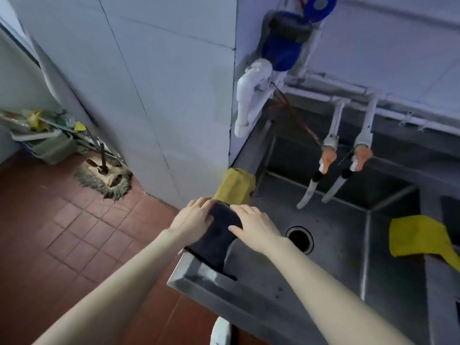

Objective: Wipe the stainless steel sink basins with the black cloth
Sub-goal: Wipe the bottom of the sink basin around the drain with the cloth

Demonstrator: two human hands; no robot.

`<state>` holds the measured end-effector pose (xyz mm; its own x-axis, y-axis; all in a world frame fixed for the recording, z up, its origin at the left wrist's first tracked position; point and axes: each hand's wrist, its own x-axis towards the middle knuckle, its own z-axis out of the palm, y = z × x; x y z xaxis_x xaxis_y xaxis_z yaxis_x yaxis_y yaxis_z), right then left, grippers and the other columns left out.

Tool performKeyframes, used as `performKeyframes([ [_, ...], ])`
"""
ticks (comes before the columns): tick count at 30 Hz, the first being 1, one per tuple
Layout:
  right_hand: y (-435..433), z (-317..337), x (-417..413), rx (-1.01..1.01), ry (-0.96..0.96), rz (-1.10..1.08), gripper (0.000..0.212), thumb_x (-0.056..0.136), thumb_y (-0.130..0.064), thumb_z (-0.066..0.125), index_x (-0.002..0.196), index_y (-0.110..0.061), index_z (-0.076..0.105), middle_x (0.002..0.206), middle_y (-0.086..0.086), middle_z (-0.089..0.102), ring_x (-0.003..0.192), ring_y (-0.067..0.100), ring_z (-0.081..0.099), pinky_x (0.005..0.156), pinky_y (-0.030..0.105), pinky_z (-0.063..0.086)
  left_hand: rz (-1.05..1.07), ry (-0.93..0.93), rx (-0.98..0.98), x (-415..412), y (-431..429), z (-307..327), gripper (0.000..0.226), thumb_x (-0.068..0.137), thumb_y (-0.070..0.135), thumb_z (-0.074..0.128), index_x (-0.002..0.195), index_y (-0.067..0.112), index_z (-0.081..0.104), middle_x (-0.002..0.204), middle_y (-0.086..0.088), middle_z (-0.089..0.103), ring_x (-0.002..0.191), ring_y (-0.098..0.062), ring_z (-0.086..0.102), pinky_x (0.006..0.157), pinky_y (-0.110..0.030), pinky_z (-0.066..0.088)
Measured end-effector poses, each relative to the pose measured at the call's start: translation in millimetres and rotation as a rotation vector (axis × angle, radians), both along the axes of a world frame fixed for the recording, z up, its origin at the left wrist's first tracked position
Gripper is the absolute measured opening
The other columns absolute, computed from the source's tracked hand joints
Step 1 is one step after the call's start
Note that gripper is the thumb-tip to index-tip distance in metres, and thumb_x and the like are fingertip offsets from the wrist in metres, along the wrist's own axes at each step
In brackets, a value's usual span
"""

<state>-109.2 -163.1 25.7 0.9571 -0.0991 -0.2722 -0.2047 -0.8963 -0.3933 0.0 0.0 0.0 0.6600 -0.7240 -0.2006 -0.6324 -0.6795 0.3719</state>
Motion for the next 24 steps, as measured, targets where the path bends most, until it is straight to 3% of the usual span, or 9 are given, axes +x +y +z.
performKeyframes([
  [4, 8.5, -21.4, 23.1, -0.02, 0.045, -0.046, 0.061, 0.094, -0.041, 0.049, 0.147, -0.022, 0.026, 0.147, 0.0, 0.039, 0.131, 0.024, 0.037, 0.104, 0.041, 0.035, 0.003, 0.049, 0.01, 22.1, -5.3, -17.5, 0.048, 0.093, 0.021, 0.045, 0.139, 0.022, 0.036, 0.144, 0.0, 0.041, 0.128, -0.028, 0.039, 0.105, -0.038, 0.036],
  [8, 15.5, -36.7, 37.4, -0.021, 0.064, -0.101, 0.062, 0.094, -0.036, 0.051, 0.147, -0.019, 0.025, 0.144, 0.003, 0.042, 0.131, 0.025, 0.036, 0.104, 0.041, 0.035, -0.012, 0.054, -0.018, 31.2, -6.5, -26.4, 0.043, 0.091, 0.022, 0.047, 0.134, 0.024, 0.041, 0.13, -0.001, 0.051, 0.119, -0.028, 0.046, 0.098, -0.038, 0.04],
  [16, 31.0, -53.1, 36.2, -0.012, -0.043, -0.193, 0.029, 0.091, -0.026, 0.057, 0.117, -0.013, 0.054, 0.118, 0.006, 0.051, 0.114, 0.025, 0.041, 0.093, 0.035, 0.037, -0.126, -0.108, -0.005, 43.6, 6.7, -25.0, 0.035, 0.077, 0.04, 0.067, 0.103, 0.018, 0.059, 0.098, -0.004, 0.054, 0.092, -0.029, 0.049, 0.078, -0.043, 0.048],
  [21, 33.4, -42.6, 18.9, 0.068, -0.076, -0.183, 0.022, 0.094, -0.022, 0.052, 0.113, -0.011, 0.053, 0.114, 0.007, 0.048, 0.109, 0.025, 0.043, 0.087, 0.037, 0.04, -0.216, -0.099, -0.041, 37.6, 17.7, -10.8, 0.035, 0.072, 0.038, 0.073, 0.089, 0.017, 0.051, 0.093, -0.001, 0.052, 0.085, -0.025, 0.049, 0.073, -0.035, 0.044],
  [24, 23.2, -26.1, 3.5, 0.008, -0.105, -0.109, 0.02, 0.096, -0.022, 0.048, 0.114, -0.013, 0.05, 0.116, 0.006, 0.054, 0.108, 0.027, 0.046, 0.087, 0.037, 0.036, -0.318, -0.109, -0.032, 28.1, 10.2, 5.9, 0.034, 0.077, 0.037, 0.07, 0.087, 0.016, 0.045, 0.083, -0.001, 0.057, 0.076, -0.027, 0.055, 0.064, -0.031, 0.035],
])
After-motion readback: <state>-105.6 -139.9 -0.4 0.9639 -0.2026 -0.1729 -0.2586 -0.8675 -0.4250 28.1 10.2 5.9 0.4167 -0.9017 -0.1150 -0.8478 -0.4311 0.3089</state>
